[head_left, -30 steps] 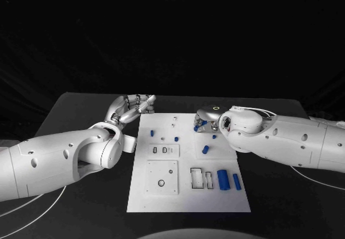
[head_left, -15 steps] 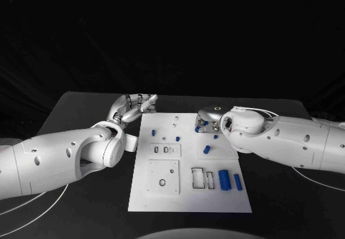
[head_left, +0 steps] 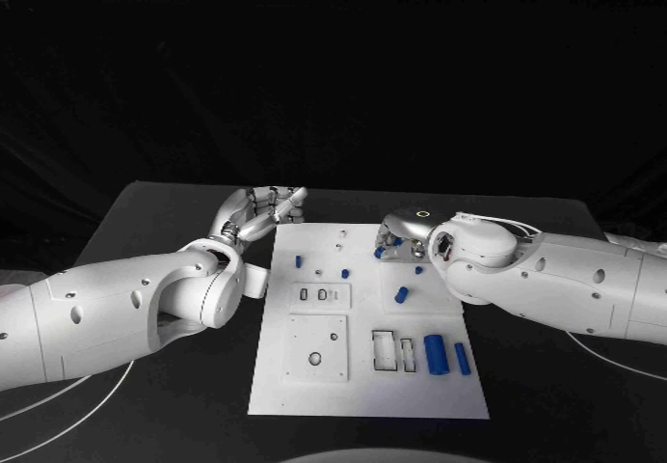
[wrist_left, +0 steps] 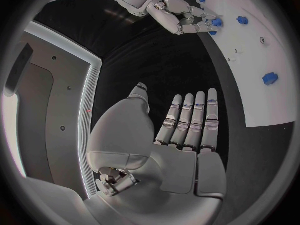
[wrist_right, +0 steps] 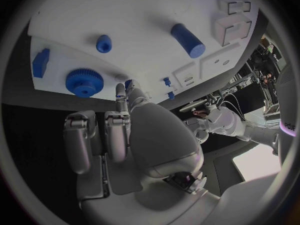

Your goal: Assemble the parts on the task board

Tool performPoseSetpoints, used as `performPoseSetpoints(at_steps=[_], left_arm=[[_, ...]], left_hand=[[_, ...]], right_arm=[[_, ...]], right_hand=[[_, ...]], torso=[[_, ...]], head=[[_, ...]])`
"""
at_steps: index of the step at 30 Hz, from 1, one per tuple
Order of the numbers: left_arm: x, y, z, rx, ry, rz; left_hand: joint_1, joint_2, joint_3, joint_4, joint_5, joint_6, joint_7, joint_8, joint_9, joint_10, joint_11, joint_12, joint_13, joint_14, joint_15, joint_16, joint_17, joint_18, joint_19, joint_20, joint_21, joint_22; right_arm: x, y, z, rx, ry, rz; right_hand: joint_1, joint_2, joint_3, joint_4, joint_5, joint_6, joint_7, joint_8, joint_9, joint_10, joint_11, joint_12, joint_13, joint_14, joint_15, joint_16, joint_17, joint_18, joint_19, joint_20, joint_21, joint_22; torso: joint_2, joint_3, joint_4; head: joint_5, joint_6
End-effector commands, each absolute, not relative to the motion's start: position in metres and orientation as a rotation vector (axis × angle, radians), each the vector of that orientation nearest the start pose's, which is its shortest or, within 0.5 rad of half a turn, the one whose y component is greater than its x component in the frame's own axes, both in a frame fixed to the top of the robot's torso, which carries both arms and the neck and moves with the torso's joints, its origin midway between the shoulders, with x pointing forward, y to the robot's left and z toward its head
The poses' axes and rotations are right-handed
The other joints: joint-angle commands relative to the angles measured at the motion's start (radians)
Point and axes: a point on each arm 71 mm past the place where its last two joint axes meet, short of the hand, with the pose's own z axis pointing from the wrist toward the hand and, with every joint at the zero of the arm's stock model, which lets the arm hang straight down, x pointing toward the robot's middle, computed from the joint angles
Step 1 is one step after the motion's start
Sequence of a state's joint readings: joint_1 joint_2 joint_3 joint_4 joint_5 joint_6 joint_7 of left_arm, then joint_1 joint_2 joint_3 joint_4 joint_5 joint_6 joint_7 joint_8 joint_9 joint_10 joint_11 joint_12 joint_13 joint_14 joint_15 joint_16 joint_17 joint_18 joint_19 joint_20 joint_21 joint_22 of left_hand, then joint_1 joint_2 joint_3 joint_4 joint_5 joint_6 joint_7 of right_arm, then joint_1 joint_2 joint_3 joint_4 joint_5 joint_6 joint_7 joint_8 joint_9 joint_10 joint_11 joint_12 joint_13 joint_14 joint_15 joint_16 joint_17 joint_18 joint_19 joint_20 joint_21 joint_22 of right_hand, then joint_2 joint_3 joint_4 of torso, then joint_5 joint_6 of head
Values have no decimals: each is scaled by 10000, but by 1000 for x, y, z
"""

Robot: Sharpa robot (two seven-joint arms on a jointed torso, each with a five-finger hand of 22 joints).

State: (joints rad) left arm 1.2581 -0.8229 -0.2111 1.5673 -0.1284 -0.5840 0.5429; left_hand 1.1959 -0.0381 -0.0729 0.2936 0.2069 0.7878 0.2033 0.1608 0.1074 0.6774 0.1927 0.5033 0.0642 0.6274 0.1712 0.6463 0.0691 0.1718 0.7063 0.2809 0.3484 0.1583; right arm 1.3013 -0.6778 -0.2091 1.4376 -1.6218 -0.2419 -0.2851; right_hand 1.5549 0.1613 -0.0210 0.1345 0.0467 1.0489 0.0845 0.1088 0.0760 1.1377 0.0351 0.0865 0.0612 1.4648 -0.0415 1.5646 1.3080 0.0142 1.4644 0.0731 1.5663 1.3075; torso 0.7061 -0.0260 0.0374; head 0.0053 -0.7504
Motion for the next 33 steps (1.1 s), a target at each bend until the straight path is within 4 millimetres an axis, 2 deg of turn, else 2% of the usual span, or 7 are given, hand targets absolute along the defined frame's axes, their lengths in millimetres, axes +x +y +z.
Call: performPoseSetpoints(at_steps=[1,6,14,23,27,30,33], left_arm=[[471,197,-192,-8581,13397,-13778],[472,198,-192,-8579,13381,-13757],[471,198,-192,-8573,13369,-13758],[470,198,-192,-8578,13351,-13755],[470,197,-191,-8574,13343,-13764],[469,198,-191,-8581,13336,-13765],[468,199,-190,-8583,13312,-13743]], left_hand=[[7,80,53,-4,-30,-27,295,13,14,63,1,-61,-7,-62,24,-59,-10,85,-72,30,-61,-11],[10,84,54,-4,-30,-28,295,13,14,64,1,-62,-7,-63,24,-60,-10,85,-74,31,-62,-13],[16,88,54,-5,-30,-29,296,12,14,65,1,-65,-7,-64,25,-63,-10,85,-77,31,-64,-15],[18,90,55,-6,-30,-30,296,12,14,65,2,-67,-7,-64,25,-64,-10,85,-78,31,-65,-16],[18,90,55,-6,-30,-30,296,12,14,65,2,-67,-7,-64,25,-64,-10,85,-78,31,-65,-16],[28,92,53,-7,-30,-32,296,12,15,67,2,-72,-7,-66,26,-69,-9,85,-82,32,-68,-19],[37,86,48,-8,-31,-32,297,13,15,70,3,-77,-6,-69,27,-74,-10,84,-88,34,-72,-23]], right_arm=[[496,-146,-192,-3402,16213,4981],[497,-140,-184,-3247,15656,5366],[506,-127,-179,-3268,15434,5531],[518,-113,-182,-3510,15645,5361],[523,-107,-186,-3609,15786,5212],[526,-103,-189,-3684,15907,5095],[527,-101,-191,-3720,16057,4951]], right_hand=[[92,-38,76,8,47,202,-40,105,125,69,13,-52,-5,1012,-77,-5,2381,-142,1064,-83,45,2633],[106,-63,86,7,49,204,-31,94,123,74,20,-76,-9,1017,-71,2,2407,-142,1064,-82,45,2633],[138,-124,110,4,50,200,-16,62,115,73,38,-137,-13,1021,-59,8,2428,-142,1064,-75,45,2633],[167,-157,146,13,50,180,-10,21,104,48,48,-201,-16,1031,-47,21,2476,-142,1064,-66,45,2633],[180,-167,163,16,50,169,-7,3,99,34,51,-221,-17,1033,-43,24,2489,-142,1064,-62,45,2633],[197,-176,184,17,50,154,-3,-18,93,15,55,-240,-18,1039,-38,32,2519,-142,1064,-59,45,2633],[209,-180,198,17,49,147,-3,-29,89,4,56,-248,-18,1045,-35,40,2548,-142,1064,-56,45,2633]], torso=[[-19,-7,-16],[16,7,3],[21,3,70],[39,-9,71],[46,-12,100],[74,4,113],[98,-5,140]], head=[[2,36],[33,74],[69,101],[131,77],[166,45],[261,33],[254,24]])
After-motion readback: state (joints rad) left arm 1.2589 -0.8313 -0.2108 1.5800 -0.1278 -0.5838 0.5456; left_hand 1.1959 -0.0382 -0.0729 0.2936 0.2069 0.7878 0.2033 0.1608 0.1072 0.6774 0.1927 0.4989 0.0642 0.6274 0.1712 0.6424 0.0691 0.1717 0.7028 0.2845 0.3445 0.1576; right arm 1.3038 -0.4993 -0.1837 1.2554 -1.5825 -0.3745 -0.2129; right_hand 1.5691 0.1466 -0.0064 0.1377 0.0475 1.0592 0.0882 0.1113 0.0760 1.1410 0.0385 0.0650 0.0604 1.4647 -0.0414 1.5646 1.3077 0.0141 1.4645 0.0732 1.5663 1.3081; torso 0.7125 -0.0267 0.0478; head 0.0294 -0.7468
